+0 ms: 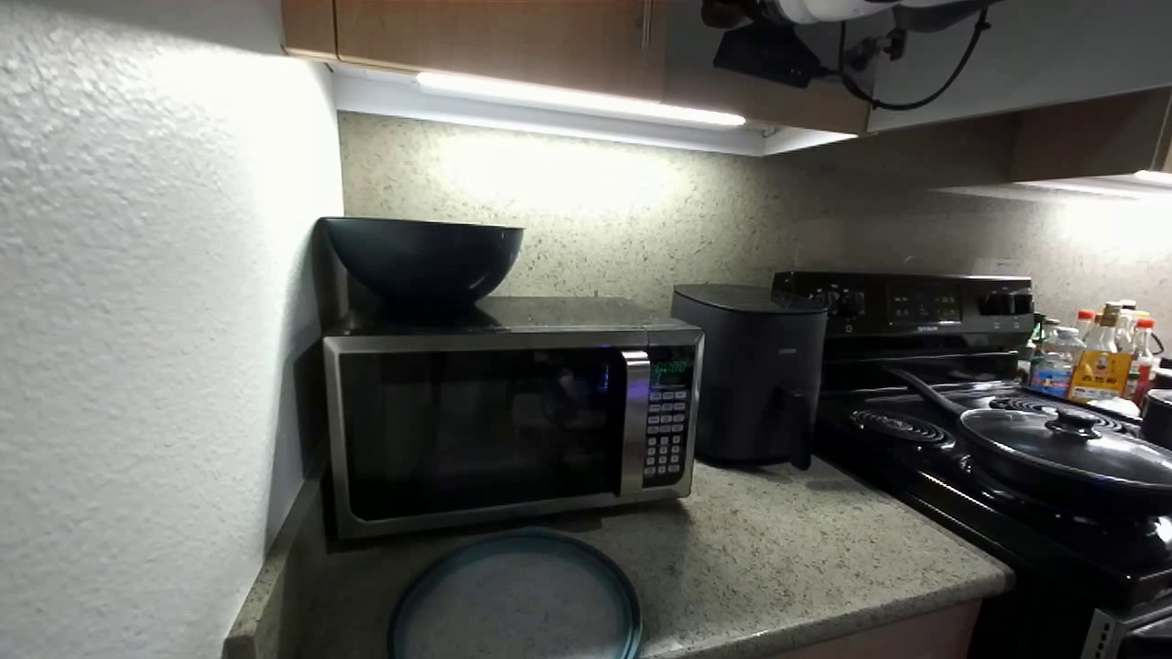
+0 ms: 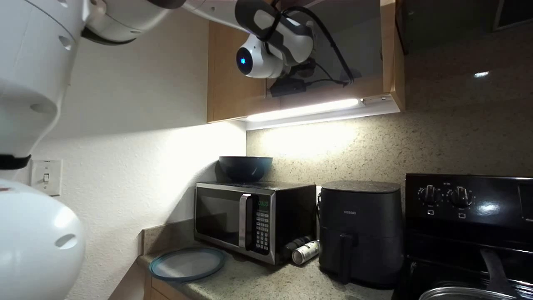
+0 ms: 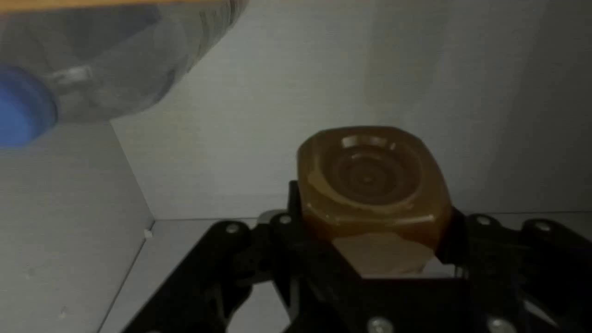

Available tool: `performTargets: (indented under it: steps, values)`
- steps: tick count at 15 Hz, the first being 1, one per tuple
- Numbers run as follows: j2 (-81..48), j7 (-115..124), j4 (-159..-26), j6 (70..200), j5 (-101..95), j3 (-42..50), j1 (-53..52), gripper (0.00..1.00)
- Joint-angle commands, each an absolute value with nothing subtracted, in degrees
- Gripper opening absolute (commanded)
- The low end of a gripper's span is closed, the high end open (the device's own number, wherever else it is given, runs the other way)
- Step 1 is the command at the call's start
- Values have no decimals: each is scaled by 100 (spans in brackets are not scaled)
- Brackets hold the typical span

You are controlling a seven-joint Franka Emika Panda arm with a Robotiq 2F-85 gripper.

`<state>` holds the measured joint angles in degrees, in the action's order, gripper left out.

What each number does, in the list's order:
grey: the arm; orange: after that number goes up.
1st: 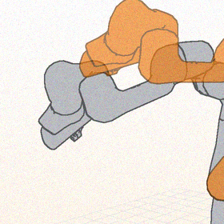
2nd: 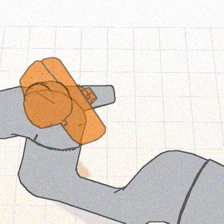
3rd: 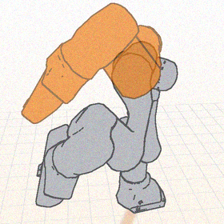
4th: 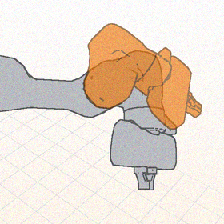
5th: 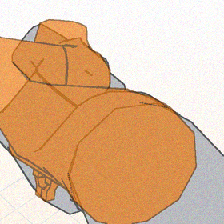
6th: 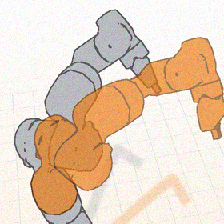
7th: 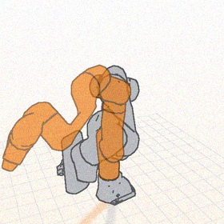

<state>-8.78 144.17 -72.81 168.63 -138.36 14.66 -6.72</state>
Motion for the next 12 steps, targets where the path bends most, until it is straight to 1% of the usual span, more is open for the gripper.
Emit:
performTargets:
  steps: [1, 4, 8, 9, 10, 12]
  values:
    - [-1304, 14295, -6670, 17698, -12916, 1628, -424, 32]
    - [-1436, 14112, -6625, 18238, -12215, 1819, -321, 32]
    - [-1456, 13896, -6798, 18543, -11621, 2133, -346, 32]
    - [-1453, 13854, -6831, 18581, -11525, 2209, -364, 82]
    - [-1459, 13829, -6856, 18603, -11438, 2270, -382, 83]
    - [-1431, 13755, -6945, 18583, -11250, 2385, -422, 94]
